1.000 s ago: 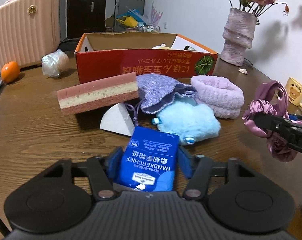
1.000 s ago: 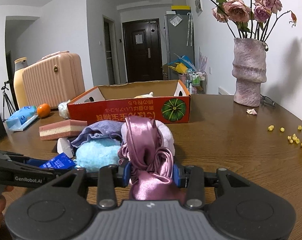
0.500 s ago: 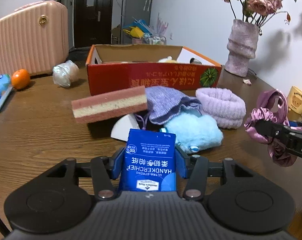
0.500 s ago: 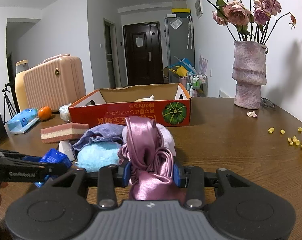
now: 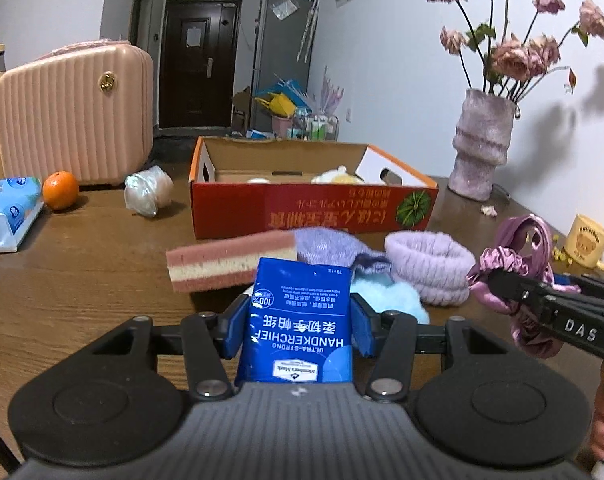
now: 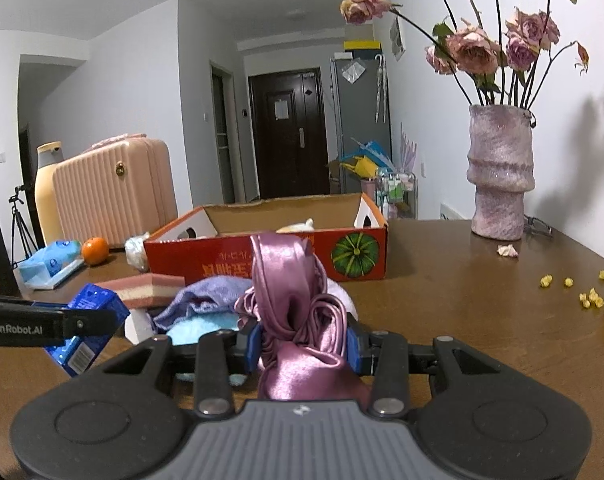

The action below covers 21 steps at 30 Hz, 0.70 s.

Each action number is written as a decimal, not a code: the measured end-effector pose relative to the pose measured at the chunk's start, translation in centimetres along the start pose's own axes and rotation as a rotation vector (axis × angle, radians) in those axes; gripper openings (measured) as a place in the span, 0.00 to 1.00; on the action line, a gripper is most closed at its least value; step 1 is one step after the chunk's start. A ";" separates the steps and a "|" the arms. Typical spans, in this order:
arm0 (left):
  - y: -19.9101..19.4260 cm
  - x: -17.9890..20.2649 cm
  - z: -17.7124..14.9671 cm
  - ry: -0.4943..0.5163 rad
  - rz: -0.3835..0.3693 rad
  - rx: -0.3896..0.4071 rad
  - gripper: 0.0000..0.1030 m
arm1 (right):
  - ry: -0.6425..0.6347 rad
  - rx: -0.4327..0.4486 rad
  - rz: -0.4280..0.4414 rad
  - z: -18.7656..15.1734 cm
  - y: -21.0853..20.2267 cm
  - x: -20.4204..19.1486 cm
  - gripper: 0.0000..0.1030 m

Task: Organize soft objects
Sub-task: 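Grasp the blue tissue pack with the left tool while the right tool holds the scrunchie, then carry the tissue pack and scrunchie over the cardboard box with both tools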

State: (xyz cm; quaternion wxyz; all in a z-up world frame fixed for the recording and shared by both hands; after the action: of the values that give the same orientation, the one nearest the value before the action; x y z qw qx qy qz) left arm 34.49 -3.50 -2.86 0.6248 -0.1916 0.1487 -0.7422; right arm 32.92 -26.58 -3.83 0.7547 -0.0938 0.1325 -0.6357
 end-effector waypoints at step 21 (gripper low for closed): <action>1.1 0.3 5.3 -0.052 0.033 0.151 0.51 | -0.007 0.139 -0.041 4.6 3.5 -0.9 0.38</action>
State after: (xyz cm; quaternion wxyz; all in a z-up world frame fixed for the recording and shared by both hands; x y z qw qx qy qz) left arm 37.92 -3.94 1.31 0.6531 -0.1605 0.0792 -0.7358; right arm 37.49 -25.17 -0.45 0.7468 -0.0464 0.0834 -0.6582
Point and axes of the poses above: each gripper's, at about its wrist camera, not at the fingertips, and y roughly the way its jaws point, x to its right, z to its top, the point moved 3 cm from there along y, roughly the way its jaws point, and after that the axes turned 3 degrees about x, right-handed, at the moved point
